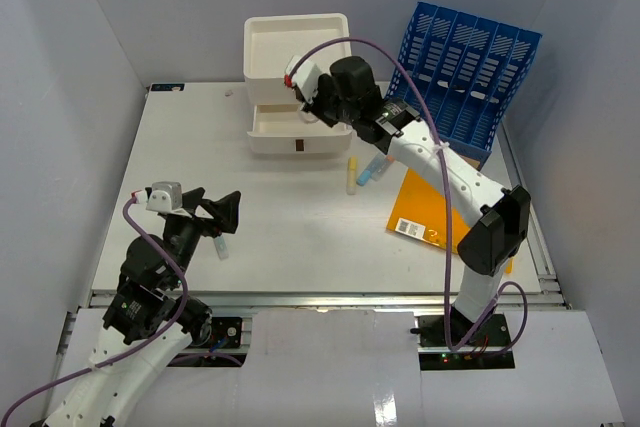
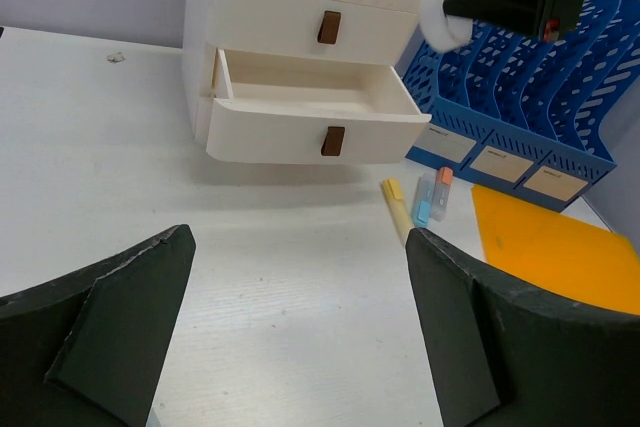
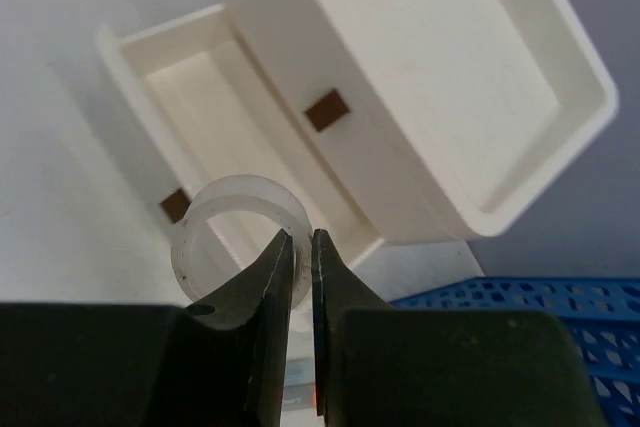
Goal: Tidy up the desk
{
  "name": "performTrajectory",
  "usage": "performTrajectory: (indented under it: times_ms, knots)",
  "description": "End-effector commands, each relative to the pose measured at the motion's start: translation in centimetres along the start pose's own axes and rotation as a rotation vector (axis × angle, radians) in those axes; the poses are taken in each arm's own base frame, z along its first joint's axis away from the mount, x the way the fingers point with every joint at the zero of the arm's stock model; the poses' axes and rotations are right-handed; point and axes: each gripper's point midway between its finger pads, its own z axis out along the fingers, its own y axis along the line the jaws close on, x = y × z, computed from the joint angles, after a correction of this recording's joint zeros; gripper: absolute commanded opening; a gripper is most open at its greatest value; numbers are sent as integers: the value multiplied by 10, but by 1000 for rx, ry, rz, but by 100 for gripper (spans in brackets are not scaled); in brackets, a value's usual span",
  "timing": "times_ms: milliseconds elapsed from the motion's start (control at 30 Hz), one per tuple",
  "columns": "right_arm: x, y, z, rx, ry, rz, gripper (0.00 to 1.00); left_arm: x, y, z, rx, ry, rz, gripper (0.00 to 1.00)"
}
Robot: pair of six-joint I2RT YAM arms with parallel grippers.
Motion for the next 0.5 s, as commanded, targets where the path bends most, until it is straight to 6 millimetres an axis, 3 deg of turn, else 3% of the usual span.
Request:
performTrajectory:
  times_ms: [0,67,300,467]
  knots:
    - [12,-61,17,286,39,63,8,4,-2,1,9,20,0,98]
    - [9,-76,20,351,24,66,8,6,-2,1,12,27,2,98]
    - [44,-80,49,362,79,104,9,7,-2,2,11,30,3,98]
    - [61,-66,61,309,98,115,25,8,-3,3,13,37,6,98]
